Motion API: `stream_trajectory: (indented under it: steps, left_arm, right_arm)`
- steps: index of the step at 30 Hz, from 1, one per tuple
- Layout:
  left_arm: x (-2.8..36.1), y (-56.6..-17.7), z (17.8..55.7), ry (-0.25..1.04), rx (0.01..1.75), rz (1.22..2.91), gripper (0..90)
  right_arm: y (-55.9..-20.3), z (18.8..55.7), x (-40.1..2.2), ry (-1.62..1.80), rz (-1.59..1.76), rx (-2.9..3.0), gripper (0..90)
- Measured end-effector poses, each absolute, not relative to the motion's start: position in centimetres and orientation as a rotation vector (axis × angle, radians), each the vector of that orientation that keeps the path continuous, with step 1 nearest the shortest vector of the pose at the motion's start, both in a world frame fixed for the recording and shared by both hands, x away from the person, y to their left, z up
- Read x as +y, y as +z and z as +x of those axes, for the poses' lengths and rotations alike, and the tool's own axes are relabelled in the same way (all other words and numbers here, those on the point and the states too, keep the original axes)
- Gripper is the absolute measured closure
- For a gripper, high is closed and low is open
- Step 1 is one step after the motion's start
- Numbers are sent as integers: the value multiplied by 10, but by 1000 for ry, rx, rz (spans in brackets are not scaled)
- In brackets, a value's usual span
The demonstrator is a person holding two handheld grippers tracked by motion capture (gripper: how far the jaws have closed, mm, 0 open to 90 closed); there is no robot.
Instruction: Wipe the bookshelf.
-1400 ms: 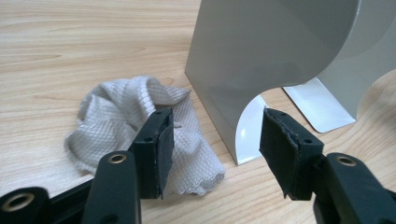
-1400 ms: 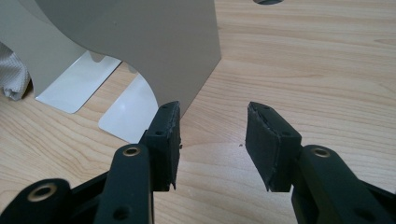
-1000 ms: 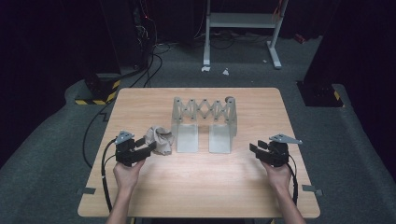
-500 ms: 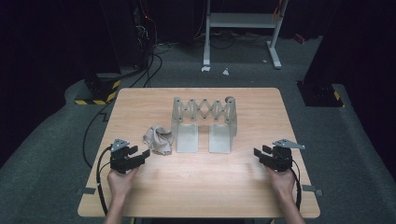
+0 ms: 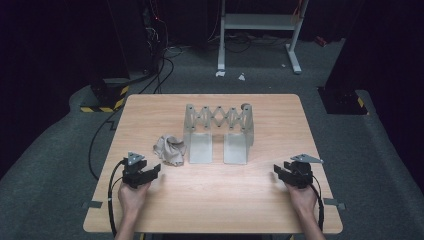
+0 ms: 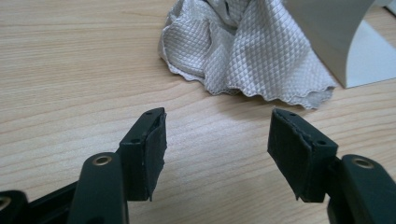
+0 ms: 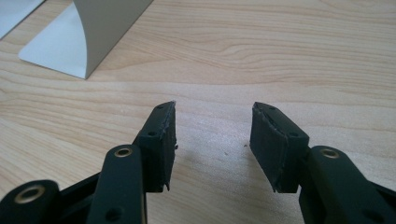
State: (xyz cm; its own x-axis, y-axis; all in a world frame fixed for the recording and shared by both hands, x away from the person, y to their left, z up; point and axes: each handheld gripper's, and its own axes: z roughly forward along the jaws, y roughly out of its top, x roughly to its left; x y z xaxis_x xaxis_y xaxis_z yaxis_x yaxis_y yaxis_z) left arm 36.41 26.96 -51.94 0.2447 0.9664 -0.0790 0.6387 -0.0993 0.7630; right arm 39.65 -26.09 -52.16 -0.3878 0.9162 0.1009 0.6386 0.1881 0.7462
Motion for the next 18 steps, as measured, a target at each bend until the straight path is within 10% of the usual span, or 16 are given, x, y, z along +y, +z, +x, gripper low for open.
stream_trajectory:
  steps: [18]
  left_arm:
    - [270, -535, 364, 668, 1516, 1831, 369]
  right_arm:
    - [-529, 398, -258, 917, 1396, 2086, 481]
